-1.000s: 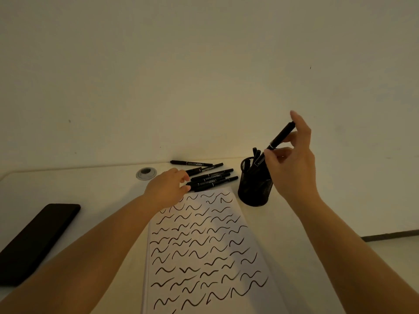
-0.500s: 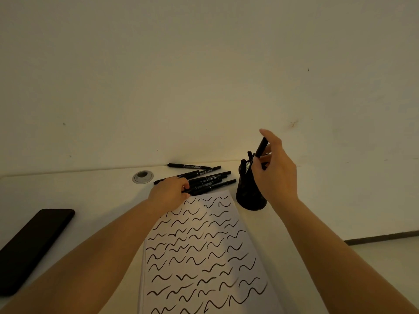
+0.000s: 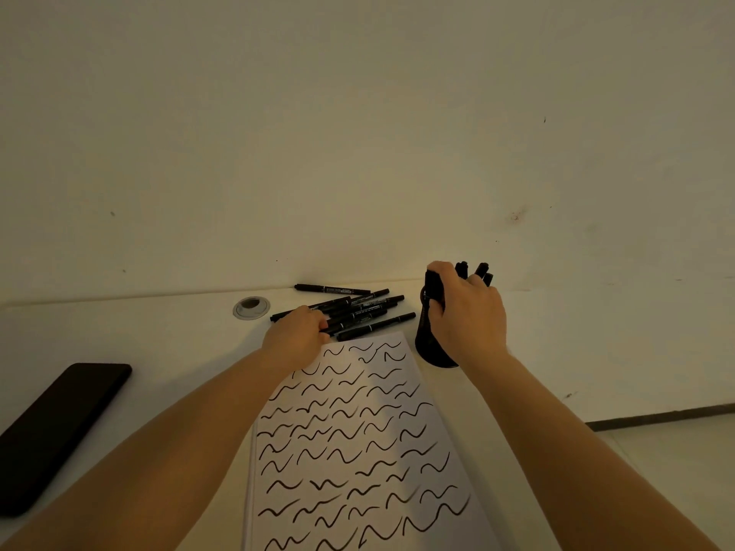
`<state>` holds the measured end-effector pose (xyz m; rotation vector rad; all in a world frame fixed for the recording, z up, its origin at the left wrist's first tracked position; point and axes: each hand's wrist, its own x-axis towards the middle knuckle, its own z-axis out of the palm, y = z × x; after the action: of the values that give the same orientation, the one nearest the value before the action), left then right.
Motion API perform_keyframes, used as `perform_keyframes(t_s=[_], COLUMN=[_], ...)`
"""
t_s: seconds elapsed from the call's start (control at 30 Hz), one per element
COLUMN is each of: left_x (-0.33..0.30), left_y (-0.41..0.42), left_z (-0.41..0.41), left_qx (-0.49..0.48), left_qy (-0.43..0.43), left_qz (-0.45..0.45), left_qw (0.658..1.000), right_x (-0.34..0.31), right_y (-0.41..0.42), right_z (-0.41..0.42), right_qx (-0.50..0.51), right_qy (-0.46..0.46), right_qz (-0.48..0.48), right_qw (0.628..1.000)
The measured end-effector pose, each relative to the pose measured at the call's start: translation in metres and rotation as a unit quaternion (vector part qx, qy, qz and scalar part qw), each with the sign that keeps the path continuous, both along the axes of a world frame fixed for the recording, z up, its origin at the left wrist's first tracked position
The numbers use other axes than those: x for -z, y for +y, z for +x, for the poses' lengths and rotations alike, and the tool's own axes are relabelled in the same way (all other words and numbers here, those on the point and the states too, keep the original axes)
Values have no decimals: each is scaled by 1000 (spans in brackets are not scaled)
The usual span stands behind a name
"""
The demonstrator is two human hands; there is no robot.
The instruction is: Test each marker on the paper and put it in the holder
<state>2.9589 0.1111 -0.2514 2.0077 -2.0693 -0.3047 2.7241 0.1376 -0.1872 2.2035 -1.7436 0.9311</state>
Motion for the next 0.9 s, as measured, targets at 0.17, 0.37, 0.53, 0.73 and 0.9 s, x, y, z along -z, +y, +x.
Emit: perform_keyframes(t_s=[0.17, 0.37, 0.53, 0.73, 0.9], left_x=[-4, -25, -38, -38, -34], left_y=[7, 42, 98, 164, 205], left_z=[5, -6, -18, -31, -26], left_qx=[-28, -33, -26, 19, 61], left_qy=[19, 136, 303, 380, 367], left_qz=[-19, -46, -17, 19, 57], left_qw=[999, 989, 953, 925, 926], right_x=[3, -10, -9, 12, 27], right_y=[1, 18, 67, 117, 157], right_z=[-3, 0, 19, 45, 57], right_qx=[14, 37, -74, -165, -212], right_qy=[39, 47, -197, -402, -468], right_qz=[10, -27, 56, 287, 311], right_qw=[999, 998, 976, 853, 800])
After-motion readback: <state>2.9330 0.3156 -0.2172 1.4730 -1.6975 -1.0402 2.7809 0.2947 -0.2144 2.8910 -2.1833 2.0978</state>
